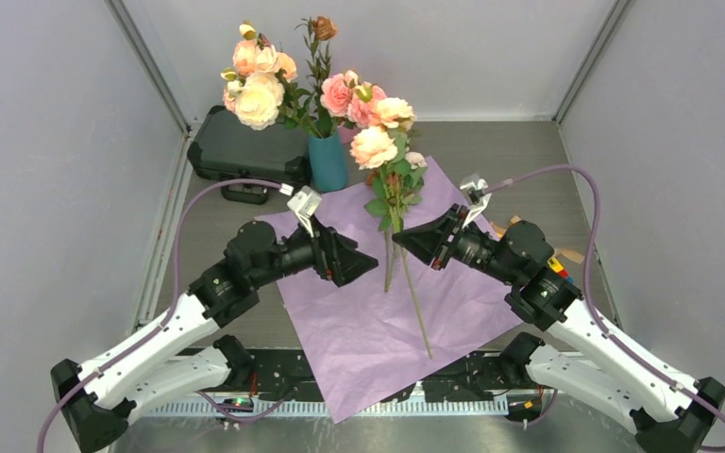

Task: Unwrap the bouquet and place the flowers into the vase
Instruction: Pick up the fake flower from the wrapping paper, then insert the fake flower into the vase.

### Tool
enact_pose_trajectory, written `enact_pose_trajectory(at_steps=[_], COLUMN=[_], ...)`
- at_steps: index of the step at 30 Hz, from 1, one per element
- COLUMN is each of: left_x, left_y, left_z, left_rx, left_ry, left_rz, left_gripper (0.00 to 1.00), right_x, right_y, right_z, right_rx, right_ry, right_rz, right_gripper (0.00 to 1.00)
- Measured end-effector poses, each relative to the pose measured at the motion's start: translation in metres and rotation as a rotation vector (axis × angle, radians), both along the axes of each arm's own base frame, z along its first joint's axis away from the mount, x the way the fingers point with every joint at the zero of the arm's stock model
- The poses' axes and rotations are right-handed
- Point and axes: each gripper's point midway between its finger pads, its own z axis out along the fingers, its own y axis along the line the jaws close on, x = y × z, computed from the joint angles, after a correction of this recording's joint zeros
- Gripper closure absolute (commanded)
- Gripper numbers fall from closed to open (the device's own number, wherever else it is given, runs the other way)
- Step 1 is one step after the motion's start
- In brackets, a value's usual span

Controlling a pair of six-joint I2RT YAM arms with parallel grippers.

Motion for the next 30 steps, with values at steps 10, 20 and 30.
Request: enact_pose_trajectory(at_steps=[10,20,30], left_x=[-0.041,-0.030,-0.024], left_y=[-0.015,-0.010,-0.024], left_z=[0.074,0.071,0.061], left_rx=[-0.373,-0.411,-0.402], left_ry=[-0.084,-0.050,0.006], left_rz=[-0.087,-0.018,-0.029], left_gripper=[0.09,0.10,0.44], right_x=[-0.032,-0.043,-0.052], right_y=[0.042,0.047,0.055], right_z=[-0.020,-0.016,-0.017], right_rx=[-0.079,-0.072,-0.082], right_ry=[-0.001,-0.023,-0.022], right_rz=[0.178,0.231,0.295], right_gripper=[1.00,1.00,1.00])
